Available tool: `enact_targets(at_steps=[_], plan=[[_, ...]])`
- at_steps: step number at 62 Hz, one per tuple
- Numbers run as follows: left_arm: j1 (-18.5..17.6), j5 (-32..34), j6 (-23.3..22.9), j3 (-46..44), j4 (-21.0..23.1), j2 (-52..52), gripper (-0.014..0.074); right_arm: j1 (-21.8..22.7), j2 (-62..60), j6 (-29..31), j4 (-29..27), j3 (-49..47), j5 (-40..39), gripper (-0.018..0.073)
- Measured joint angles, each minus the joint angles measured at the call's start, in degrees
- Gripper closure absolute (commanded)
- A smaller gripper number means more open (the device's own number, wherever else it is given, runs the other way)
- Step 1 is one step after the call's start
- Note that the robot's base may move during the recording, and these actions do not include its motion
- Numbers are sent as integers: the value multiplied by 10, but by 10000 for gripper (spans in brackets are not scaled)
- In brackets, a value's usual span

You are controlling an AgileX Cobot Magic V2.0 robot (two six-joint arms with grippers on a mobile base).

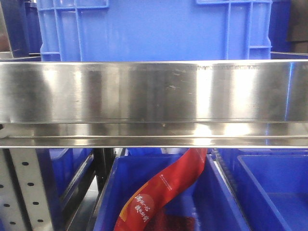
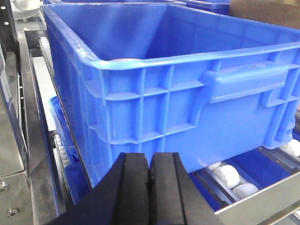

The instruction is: Grab PVC pipe and place in blue bin

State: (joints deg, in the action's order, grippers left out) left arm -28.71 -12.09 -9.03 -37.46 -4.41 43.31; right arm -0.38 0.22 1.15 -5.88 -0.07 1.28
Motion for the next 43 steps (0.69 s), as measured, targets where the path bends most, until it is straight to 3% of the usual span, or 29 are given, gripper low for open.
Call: enact_targets(at_steps=[43], plan=[[0,0,0,0,0,0,707,0,0,0,20,0,1,728]])
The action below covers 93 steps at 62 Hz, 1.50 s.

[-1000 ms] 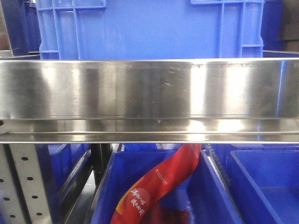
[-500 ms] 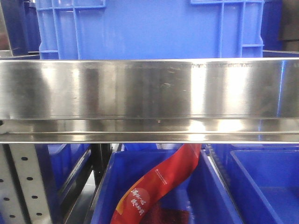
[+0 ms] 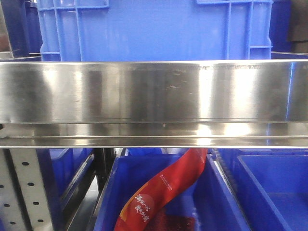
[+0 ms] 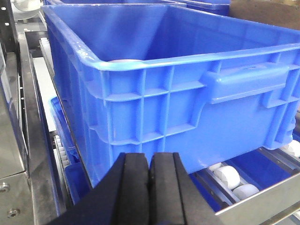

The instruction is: Grab PVC pipe and place in blue bin

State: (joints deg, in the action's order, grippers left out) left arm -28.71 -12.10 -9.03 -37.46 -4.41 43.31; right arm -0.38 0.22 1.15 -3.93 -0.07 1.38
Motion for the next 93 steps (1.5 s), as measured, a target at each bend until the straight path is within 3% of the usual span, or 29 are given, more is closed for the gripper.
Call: enact_targets(at_steps=[47,59,75,93], plan=[[5,3,0,20,-14,-3,707,0,0,0,1,0,0,728],[61,3,0,55,-29,-56,707,0,0,0,1,0,0,728],[158,4,-1,136,-57,-204,707,0,0,0,1,0,1,728],[253,4,0,261,-58,-389,707,0,0,0,1,0,2,728]])
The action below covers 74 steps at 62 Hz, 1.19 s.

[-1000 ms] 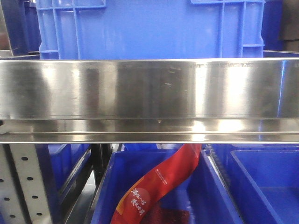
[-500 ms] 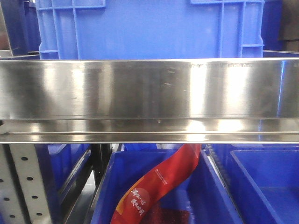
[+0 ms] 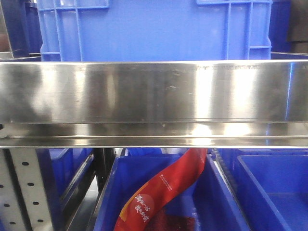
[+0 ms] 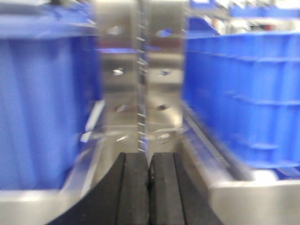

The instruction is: Grab PVC pipe and place in blue bin

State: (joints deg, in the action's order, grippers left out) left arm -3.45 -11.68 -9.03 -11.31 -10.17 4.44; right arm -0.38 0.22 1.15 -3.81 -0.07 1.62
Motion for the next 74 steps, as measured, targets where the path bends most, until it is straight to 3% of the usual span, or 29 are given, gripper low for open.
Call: enact_targets(at_steps=[12,21,32,74], plan=[[50,7,33,65,67,-41,707,0,0,0,0,1,1,728],[58,53,49,105,102,-41,707,0,0,0,0,0,1,728],[59,93,50,112,106,-41,707,0,0,0,0,1,1,728],[42,74,62,114,102,-41,707,0,0,0,0,1,1,728]])
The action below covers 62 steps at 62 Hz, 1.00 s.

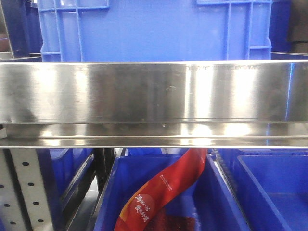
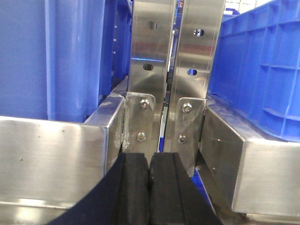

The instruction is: Grab PVC pipe and place in blue bin

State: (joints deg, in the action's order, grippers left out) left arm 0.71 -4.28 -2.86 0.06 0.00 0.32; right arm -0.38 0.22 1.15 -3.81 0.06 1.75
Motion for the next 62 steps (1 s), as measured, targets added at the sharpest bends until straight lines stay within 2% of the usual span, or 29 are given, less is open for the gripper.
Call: enact_targets(at_steps=[12,62], plan=[[0,2,29,0,0,0,707,0,0,0,0,0,0,728],[0,6,32,0,0,0,707,0,0,0,0,0,1,728]])
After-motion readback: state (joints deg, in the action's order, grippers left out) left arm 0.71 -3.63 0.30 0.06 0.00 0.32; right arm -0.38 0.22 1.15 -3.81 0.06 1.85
